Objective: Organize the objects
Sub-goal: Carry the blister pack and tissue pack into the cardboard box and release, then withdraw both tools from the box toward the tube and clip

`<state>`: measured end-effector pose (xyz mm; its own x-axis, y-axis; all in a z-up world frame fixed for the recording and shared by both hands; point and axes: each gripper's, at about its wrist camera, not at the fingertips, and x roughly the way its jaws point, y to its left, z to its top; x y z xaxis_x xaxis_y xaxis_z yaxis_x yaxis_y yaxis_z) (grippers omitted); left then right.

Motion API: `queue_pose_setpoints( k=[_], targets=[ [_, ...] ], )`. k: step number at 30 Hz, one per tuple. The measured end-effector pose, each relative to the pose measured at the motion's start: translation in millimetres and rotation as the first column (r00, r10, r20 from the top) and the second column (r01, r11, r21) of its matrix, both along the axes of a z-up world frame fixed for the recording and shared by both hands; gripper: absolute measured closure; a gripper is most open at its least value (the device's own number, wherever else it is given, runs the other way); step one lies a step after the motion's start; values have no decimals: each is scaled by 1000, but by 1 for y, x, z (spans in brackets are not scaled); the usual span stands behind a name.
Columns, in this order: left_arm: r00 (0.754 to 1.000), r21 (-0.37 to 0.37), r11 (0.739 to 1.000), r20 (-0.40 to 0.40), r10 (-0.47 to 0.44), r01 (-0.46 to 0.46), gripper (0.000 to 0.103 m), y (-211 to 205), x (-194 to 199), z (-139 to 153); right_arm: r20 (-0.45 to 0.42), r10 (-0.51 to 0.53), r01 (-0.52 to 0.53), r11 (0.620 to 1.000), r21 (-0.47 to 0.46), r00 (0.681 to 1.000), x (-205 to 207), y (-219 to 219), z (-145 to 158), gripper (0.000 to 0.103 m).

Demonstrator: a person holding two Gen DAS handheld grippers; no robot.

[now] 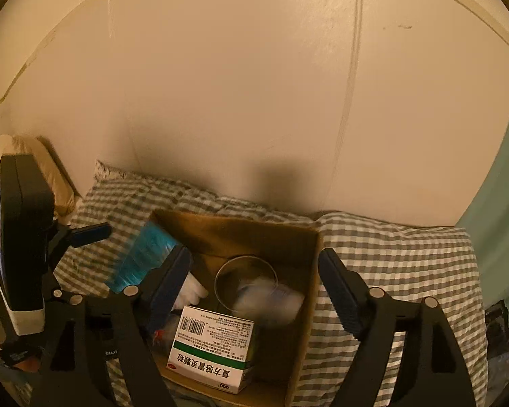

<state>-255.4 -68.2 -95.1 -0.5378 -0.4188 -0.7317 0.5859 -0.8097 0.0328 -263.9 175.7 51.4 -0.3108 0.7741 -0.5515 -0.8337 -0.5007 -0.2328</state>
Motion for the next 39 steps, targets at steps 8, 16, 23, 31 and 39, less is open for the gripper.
queue_pose_setpoints(
  k=[8, 16, 23, 31, 39],
  targets=[
    [995, -18, 998, -79, 63, -65, 9, 1, 46, 46, -20, 8, -6, 996, 91, 1000, -3, -52, 44, 21],
    [979, -46, 994, -187, 84, -94, 8, 18, 122, 94, 32, 55, -60, 982, 182, 998, -20, -136, 85, 18],
    [977, -51, 992, -188, 101, -112, 8, 17, 179, 94, 43, 82, -87, 986, 142, 996, -23, -195, 72, 18],
    [977, -17, 979, -62, 202, -203, 8, -4, 213, 34, 83, 73, -79, 995, 65, 994, -32, -194, 14, 18],
    [976, 35, 976, 55, 212, -214, 8, -22, 215, -43, 187, 56, -43, 996, -72, 981, -35, -148, -55, 18]
  ],
)
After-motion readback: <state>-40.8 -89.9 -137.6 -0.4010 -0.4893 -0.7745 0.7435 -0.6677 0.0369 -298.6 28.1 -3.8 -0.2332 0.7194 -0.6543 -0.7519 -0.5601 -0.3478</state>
